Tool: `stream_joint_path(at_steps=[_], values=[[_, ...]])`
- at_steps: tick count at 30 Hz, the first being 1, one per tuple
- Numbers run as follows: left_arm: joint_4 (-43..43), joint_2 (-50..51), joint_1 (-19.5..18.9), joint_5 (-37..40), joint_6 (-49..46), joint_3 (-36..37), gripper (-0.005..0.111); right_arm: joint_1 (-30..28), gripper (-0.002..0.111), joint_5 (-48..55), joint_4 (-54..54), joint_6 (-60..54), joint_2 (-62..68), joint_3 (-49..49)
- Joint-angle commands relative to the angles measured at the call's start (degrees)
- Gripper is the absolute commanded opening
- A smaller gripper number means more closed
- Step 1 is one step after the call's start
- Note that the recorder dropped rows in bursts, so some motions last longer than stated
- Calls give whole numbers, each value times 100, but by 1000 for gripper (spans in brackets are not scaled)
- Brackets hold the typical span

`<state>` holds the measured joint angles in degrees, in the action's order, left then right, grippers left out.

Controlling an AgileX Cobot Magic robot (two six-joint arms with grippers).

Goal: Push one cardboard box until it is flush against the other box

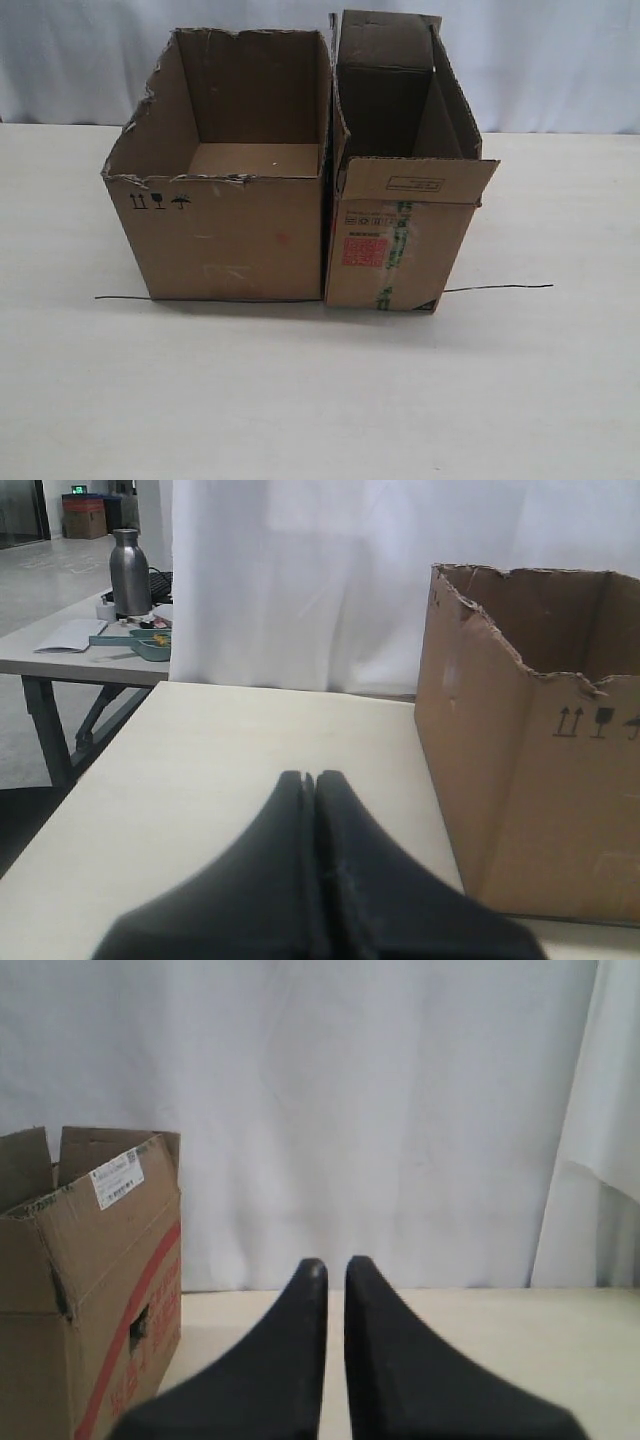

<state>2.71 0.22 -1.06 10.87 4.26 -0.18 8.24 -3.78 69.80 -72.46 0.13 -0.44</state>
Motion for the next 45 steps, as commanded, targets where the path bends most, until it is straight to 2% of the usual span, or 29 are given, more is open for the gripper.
stream_joint_path(at_steps=[1,2,3,8,14,45], values=[[-17,-22,46,-33,12,18,0,23,5,-488,-6375,6385,-13,44],[-17,-22,46,-33,12,18,0,23,5,-412,-7858,7786,-13,44],[-17,-22,46,-33,12,18,0,23,5,-397,-8344,8349,-13,44],[-17,-22,46,-33,12,18,0,11,5,-9,-7730,7686,-13,44],[-17,-22,46,-33,12,18,0,-201,5,410,-7706,7643,-13,44],[18,-22,46,-45,12,18,0,-288,5,435,-7671,7669,-13,44]])
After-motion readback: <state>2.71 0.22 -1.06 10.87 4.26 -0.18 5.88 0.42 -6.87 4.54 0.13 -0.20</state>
